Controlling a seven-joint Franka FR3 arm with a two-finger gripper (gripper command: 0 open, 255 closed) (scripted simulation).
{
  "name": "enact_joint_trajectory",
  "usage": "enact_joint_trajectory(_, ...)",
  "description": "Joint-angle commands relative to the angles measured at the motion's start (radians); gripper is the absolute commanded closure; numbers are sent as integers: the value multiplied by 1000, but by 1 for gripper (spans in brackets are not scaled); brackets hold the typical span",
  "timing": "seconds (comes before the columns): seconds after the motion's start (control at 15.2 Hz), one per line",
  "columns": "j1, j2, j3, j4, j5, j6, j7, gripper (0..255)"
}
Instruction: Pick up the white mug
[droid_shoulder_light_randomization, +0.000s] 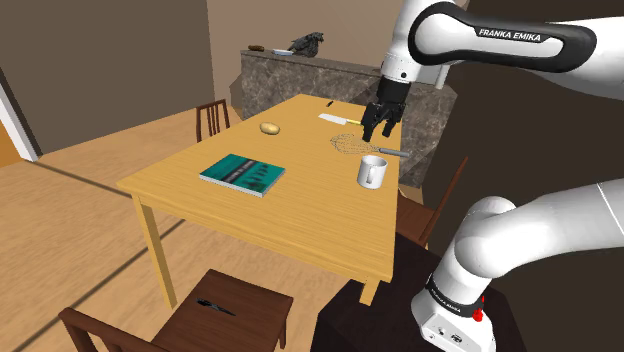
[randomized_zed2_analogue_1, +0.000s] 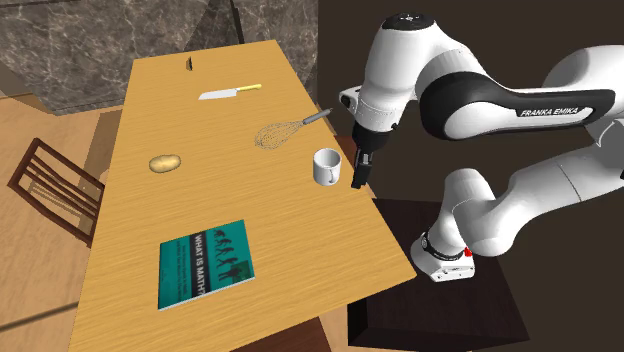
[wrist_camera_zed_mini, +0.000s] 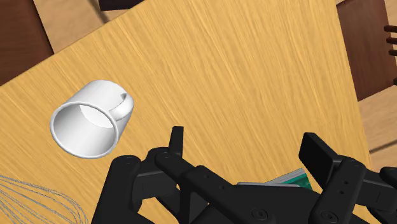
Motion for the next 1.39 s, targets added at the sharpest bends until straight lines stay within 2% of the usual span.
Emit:
enact_joint_trajectory(0.0, 0, 0, 0, 0, 0, 0, 0, 0)
enact_joint_trajectory(0.79, -75, 172, -227, -75, -112, 248, -229, 0)
enact_joint_trajectory(1.32, -97, 384, -384, -28, -119, 415, -396, 0)
